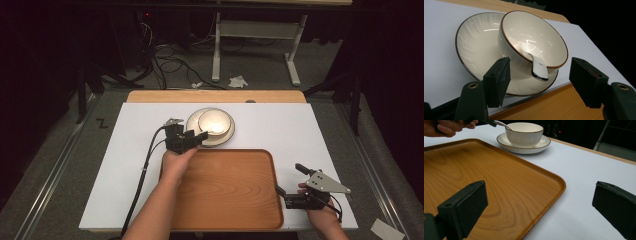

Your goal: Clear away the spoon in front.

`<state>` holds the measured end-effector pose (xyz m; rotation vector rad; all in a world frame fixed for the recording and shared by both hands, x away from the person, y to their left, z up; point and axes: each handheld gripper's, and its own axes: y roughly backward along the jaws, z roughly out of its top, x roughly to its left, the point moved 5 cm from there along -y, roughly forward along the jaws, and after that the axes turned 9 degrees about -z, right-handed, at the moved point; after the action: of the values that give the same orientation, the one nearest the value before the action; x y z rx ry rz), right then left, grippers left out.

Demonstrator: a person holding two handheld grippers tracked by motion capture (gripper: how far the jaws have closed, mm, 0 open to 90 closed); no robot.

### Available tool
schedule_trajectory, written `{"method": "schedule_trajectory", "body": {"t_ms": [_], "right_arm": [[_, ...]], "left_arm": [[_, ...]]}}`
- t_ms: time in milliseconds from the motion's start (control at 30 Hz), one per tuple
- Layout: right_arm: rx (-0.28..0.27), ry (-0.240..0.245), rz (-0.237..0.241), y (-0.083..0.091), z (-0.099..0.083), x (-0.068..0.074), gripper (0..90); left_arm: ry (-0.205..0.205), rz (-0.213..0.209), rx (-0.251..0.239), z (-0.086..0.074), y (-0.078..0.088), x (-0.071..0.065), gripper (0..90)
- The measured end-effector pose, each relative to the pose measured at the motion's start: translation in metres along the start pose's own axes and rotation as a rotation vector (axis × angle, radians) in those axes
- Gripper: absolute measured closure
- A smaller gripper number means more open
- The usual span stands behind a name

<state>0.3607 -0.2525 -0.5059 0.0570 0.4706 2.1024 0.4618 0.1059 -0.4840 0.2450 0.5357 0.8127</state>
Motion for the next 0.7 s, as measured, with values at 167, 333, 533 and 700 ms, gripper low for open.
{"method": "schedule_trajectory", "body": {"t_ms": [167, 333, 533, 700], "right_arm": [[0.002, 0.009, 0.0, 0.0, 0.0, 0.0, 0.9], [-0.001, 0.0, -0.002, 0.0, 0.0, -0.001, 0.9], [-0.003, 0.008, 0.002, 0.0, 0.0, -0.002, 0.9], [0.001, 0.006, 0.003, 0.0, -0.001, -0.001, 0.9]], "left_arm": [[0.066, -0.023, -0.005, 0.0, -0.01, 0.004, 46.0], [0.164, -0.065, -0.012, 0.003, -0.02, 0.012, 55.4], [0.233, -0.089, -0.013, 0.004, -0.027, 0.017, 66.1], [0.258, -0.087, -0.002, 0.004, -0.029, 0.019, 74.2]]}}
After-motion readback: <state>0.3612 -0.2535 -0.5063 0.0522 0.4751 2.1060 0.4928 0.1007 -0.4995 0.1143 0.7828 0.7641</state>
